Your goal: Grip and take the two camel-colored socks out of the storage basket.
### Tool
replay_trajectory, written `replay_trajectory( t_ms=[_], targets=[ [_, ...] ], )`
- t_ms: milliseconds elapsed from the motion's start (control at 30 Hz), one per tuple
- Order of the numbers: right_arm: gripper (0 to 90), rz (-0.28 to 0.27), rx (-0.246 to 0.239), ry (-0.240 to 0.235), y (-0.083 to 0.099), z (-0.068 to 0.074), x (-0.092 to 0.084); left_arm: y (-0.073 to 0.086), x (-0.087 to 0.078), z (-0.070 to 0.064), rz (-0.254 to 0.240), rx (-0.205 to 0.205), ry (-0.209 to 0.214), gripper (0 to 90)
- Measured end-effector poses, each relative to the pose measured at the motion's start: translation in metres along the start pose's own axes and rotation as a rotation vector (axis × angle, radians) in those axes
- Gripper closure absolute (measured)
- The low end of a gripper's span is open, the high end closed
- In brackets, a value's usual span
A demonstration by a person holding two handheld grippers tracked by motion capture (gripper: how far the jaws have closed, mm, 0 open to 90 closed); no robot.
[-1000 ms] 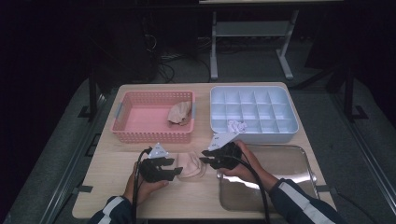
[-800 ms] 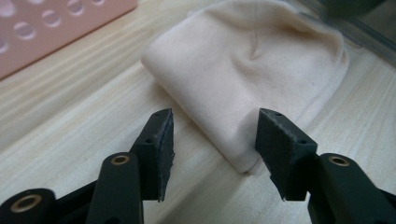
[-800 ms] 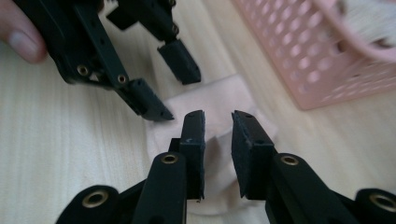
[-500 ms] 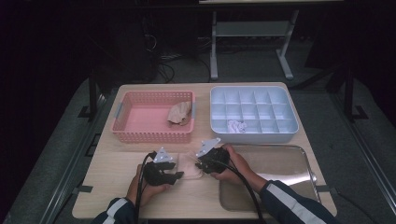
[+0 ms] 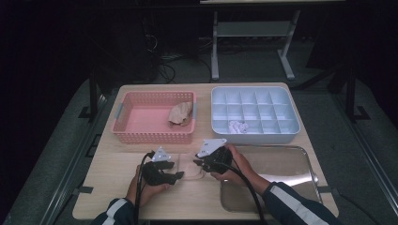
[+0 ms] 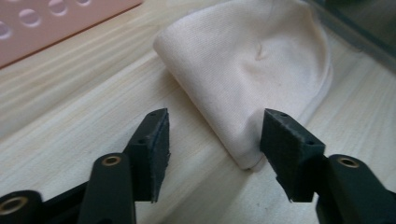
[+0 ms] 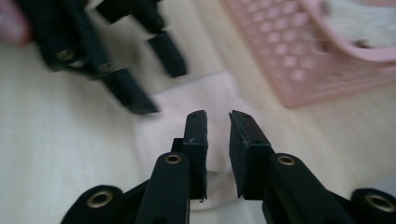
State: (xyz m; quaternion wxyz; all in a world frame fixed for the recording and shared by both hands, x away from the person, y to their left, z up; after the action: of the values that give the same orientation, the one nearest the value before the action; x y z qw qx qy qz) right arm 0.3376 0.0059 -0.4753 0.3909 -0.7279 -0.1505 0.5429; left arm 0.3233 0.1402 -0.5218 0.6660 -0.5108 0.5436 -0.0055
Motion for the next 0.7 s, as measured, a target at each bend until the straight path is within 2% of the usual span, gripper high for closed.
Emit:
replay_trajectory(
  t_ms=[67,133,233,300,367,433,500,567,600,700],
  targets=[
    [75.8,0.049,-0.046,-0.02,0.002,0.008,0.009,-0.001,0.001,0.001,-0.006,-0.004,0.004,41.0],
    [74.9,0.089,-0.054,-0.015,0.007,0.008,0.018,-0.002,0.002,0.001,-0.009,-0.007,0.014,40.9],
    [74.6,0.149,-0.055,-0.018,0.017,0.005,0.034,-0.004,0.004,-0.003,-0.015,-0.016,0.052,47.4],
    [75.4,0.149,-0.015,-0.039,0.017,0.002,0.041,-0.005,0.004,-0.003,-0.017,-0.029,0.075,53.7],
    [75.5,0.169,-0.026,-0.051,0.017,-0.001,0.042,-0.005,0.005,-0.004,-0.023,-0.048,0.095,58.5],
    [75.8,0.171,-0.011,-0.06,0.017,0.0,0.042,-0.005,0.005,-0.004,-0.033,-0.07,0.117,65.4],
    [75.8,0.168,-0.011,-0.068,0.017,-0.001,0.043,-0.006,0.004,-0.006,-0.043,-0.068,0.144,77.4],
    [75.8,0.172,-0.014,-0.073,0.017,-0.001,0.043,-0.011,0.0,-0.005,-0.075,-0.076,0.15,81.5],
    [75.8,0.174,-0.017,-0.074,0.017,-0.001,0.043,-0.016,-0.004,-0.006,-0.1,-0.087,0.165,83.0],
    [75.7,0.174,-0.029,-0.076,0.016,-0.001,0.044,-0.022,-0.008,-0.008,-0.129,-0.073,0.175,83.6]
  ],
)
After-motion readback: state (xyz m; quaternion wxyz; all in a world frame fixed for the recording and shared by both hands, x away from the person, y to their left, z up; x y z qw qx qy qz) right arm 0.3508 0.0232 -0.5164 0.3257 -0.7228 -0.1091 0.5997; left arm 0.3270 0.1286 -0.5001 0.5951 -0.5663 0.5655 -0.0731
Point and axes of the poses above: each handheld gripper's, and its own axes: x roughly forward along the jaws, y roughly out of its underside, z roughly to its left, the point moved 8 cm from there along x, roughly forward along the jaws, and after that the axes turned 2 degrees about x, right-handed, at the moved point
